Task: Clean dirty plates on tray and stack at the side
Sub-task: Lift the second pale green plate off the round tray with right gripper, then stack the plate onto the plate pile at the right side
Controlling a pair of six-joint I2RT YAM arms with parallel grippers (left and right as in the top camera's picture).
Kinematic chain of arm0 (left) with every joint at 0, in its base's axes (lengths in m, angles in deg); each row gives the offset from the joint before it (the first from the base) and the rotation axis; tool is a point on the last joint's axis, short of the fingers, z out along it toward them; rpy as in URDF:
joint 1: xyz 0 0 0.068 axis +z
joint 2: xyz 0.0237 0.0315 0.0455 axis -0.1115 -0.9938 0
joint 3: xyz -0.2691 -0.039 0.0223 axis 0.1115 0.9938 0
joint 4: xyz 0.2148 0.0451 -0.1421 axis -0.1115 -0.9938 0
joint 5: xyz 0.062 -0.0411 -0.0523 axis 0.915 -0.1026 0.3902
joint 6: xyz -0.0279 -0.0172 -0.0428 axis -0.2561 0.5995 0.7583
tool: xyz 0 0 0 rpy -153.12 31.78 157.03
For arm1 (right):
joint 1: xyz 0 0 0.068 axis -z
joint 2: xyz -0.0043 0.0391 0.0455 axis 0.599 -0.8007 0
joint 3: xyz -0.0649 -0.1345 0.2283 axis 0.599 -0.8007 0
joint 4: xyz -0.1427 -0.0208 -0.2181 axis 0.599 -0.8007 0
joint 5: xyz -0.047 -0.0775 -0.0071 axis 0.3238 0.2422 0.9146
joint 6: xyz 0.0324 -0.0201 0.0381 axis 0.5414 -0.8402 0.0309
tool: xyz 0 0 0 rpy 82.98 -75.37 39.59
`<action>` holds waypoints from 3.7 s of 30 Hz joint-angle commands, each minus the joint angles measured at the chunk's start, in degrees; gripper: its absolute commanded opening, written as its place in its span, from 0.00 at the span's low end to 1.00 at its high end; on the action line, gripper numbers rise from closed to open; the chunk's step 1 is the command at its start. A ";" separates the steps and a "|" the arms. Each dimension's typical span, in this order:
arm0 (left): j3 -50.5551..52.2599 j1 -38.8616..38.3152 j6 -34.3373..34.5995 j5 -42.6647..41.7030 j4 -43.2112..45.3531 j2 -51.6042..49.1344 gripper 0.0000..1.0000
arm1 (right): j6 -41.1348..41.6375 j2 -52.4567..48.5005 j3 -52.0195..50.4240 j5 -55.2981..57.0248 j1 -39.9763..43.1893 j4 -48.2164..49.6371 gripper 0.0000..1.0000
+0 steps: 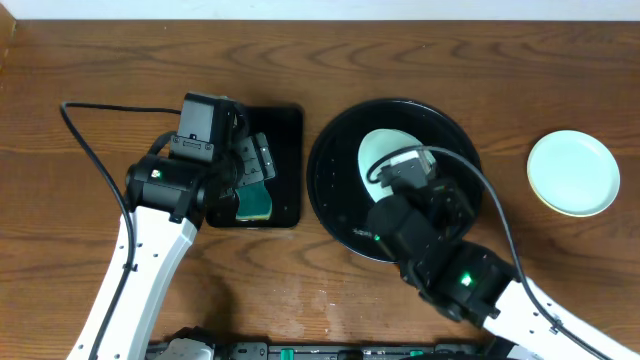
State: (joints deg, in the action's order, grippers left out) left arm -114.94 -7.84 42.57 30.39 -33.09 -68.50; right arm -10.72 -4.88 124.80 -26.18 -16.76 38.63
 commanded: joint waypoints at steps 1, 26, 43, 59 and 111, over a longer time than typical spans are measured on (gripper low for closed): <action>-0.92 0.35 -0.35 0.09 0.04 0.24 0.84 | -3.80 0.61 0.00 8.50 -2.36 0.26 0.01; -0.92 0.35 -0.35 0.09 0.04 0.24 0.84 | -9.14 0.42 0.00 9.49 -4.28 0.24 0.01; -0.92 0.35 -0.35 0.09 0.04 0.24 0.84 | -8.83 -0.68 0.00 9.07 -4.28 0.52 0.01; -0.92 0.35 -0.35 0.09 0.04 0.24 0.84 | -6.86 -0.68 0.00 9.09 -4.17 0.44 0.01; -0.92 0.35 -0.35 0.09 0.04 0.24 0.84 | 34.05 -24.06 0.00 -54.66 91.32 10.82 0.01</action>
State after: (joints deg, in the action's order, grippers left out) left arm -114.94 -7.84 42.57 30.37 -33.09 -68.50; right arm 22.38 -26.04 124.78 -81.09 73.49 48.58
